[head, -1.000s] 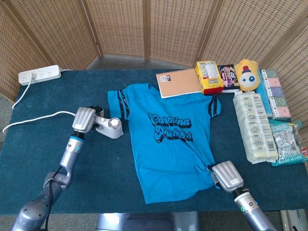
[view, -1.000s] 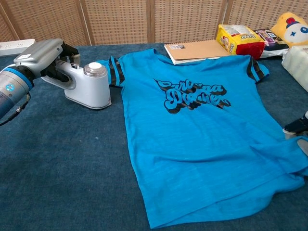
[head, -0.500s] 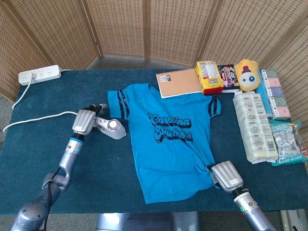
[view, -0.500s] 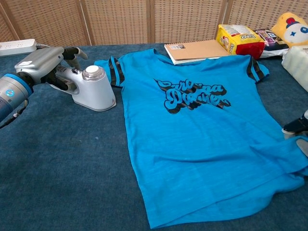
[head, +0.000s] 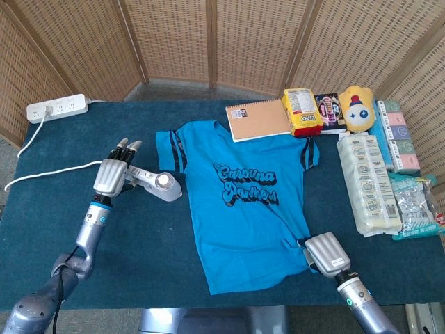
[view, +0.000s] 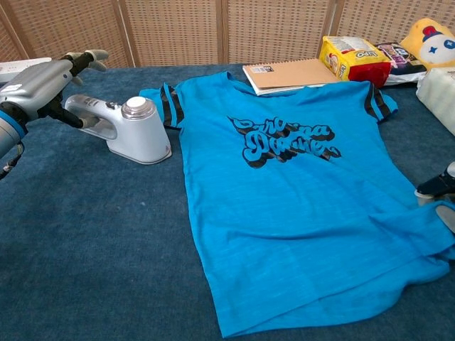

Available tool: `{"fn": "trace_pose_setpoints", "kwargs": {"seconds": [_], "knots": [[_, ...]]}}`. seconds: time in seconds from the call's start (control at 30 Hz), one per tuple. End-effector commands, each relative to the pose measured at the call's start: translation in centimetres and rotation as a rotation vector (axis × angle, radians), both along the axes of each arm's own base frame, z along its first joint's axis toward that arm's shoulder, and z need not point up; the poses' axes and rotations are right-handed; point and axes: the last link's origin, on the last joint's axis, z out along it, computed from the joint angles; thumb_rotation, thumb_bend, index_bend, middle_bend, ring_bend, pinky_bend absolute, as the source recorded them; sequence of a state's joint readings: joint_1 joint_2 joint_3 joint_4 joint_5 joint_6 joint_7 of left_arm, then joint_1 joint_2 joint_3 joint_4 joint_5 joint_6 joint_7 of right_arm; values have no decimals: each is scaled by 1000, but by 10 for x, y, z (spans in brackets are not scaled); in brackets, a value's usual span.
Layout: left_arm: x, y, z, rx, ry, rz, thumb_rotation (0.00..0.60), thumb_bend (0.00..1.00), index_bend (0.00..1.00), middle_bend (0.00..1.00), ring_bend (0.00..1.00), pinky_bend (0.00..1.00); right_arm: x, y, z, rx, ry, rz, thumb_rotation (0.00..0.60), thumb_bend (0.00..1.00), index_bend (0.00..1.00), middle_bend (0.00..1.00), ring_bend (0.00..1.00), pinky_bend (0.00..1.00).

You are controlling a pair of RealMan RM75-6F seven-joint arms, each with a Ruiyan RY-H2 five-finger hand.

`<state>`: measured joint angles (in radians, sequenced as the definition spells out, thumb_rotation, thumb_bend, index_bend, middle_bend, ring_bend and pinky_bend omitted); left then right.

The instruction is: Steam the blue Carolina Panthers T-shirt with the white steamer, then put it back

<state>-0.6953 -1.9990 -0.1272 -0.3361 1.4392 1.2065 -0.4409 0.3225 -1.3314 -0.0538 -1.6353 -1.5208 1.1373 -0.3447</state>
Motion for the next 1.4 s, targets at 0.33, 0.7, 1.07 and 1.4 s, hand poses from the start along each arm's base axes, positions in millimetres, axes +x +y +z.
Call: {"fn": "trace_pose_setpoints", "kwargs": {"seconds": [0.33,0.7,1.07,1.4], "knots": [[-7,-17,22,-34,-62,-21,600,271,0,107,0,182,-3,-1,7,-3,5,3,600,610,328,409,483,609],[6,-47,52,-11,-116,-83,600,270,0,84,0,181,-6,-2,21,-53,-55,-23,600,359,203,329,382,460],[-6,-99,97,-14,-88,59,600,270,0,84,0,181,-5,-7,42,-156,-171,-28,600,310,197,323,377,467],[-42,-185,154,52,-48,251,600,271,0,85,0,181,-13,-13,70,-315,-249,-44,600,308,218,342,401,491]]}}
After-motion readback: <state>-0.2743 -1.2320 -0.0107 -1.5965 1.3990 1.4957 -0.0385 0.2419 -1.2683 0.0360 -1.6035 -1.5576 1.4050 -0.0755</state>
